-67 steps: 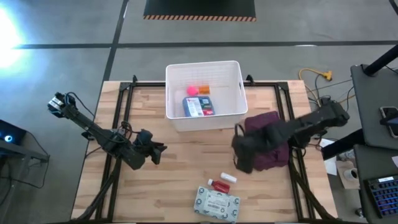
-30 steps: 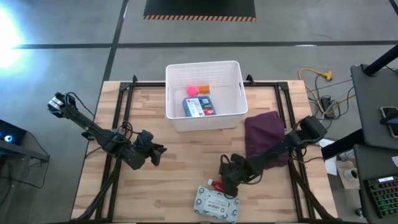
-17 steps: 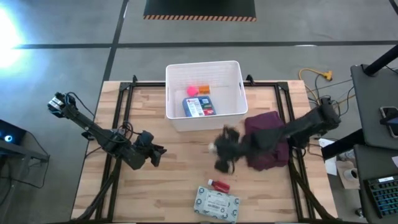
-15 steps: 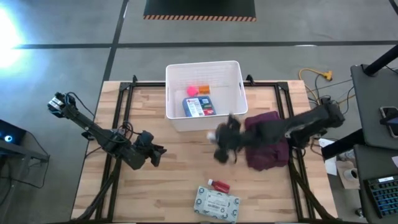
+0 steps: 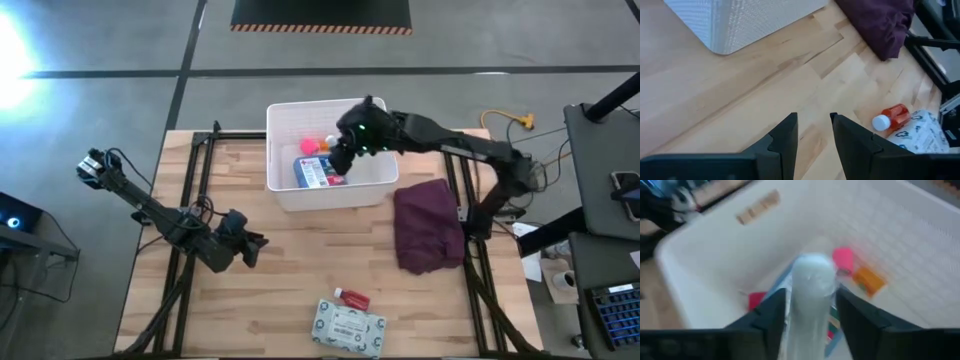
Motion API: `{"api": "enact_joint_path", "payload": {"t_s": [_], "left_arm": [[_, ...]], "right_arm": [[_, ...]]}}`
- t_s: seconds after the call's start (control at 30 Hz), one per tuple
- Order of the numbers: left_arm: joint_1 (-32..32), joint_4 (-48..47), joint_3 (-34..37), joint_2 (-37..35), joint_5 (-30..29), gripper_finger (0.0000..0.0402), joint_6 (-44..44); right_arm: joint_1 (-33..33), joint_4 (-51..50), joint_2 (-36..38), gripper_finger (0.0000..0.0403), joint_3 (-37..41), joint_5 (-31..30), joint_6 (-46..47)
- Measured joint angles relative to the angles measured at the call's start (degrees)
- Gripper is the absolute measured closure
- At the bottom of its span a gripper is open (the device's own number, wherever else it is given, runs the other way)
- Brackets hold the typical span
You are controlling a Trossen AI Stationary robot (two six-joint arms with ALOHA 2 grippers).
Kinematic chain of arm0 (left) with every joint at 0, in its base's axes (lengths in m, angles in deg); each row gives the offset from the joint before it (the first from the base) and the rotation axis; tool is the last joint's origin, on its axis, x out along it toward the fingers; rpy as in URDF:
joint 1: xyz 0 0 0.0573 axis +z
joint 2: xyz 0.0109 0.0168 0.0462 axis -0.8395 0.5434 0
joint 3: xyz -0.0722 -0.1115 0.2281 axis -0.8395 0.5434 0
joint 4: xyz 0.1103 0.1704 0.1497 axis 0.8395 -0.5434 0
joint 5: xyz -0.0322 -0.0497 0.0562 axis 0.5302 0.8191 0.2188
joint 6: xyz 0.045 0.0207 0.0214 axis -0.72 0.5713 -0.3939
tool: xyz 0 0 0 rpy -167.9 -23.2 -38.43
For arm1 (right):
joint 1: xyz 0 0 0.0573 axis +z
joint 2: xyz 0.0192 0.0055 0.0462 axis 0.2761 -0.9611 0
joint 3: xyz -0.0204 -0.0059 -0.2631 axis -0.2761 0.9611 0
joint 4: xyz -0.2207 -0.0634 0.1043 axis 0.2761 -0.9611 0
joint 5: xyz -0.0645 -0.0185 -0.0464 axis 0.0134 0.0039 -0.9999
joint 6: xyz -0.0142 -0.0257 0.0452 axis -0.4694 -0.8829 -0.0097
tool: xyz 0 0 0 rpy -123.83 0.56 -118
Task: Pick & place medical supplies in basket/bin
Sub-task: Put the white gauze into the white bin, then put the red pill bottle into the white bin
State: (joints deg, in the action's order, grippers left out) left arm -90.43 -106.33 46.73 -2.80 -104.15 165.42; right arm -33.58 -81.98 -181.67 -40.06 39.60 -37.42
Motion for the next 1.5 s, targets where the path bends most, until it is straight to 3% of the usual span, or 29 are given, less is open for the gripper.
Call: {"api": "enact_joint_path", "payload": {"t_s": [0.13, 0.37, 0.57, 0.87, 1.17, 1.33, 1.5], "left_arm": [[0.00, 5.05, 0.00, 0.04, 0.22, 0.0288, -4.05], [0.02, 21.03, 0.06, 2.58, 2.52, 0.0287, -27.77], [2.24, 26.70, 0.09, 7.75, 9.66, 0.0287, -35.20], [7.24, 36.39, -1.29, 16.47, 22.55, 0.0287, -43.72], [7.26, 31.46, -8.39, 23.63, 28.16, 0.0287, -45.11], [7.02, 24.38, -9.46, 22.78, 28.86, 0.0287, -45.10], [7.02, 24.76, -8.05, 20.48, 29.03, 0.0287, -45.10]], "right_arm": [[-0.30, -2.79, -3.43, 0.0182, -5.25, 0.12, -4.37], [3.44, -10.61, -3.24, 0.0129, -12.65, -2.74, -12.56], [13.46, -20.62, 0.36, 0.0134, -11.37, -2.52, -14.13], [31.00, -24.77, 1.29, 0.0168, -1.90, -2.53, -1.34], [42.99, -9.33, 0.92, 0.0179, 12.70, 0.36, 13.15], [46.15, 4.07, -1.38, 0.0179, 19.39, 1.96, 20.54], [47.85, 7.81, -5.58, 0.0179, 22.03, 2.10, 25.54]]}}
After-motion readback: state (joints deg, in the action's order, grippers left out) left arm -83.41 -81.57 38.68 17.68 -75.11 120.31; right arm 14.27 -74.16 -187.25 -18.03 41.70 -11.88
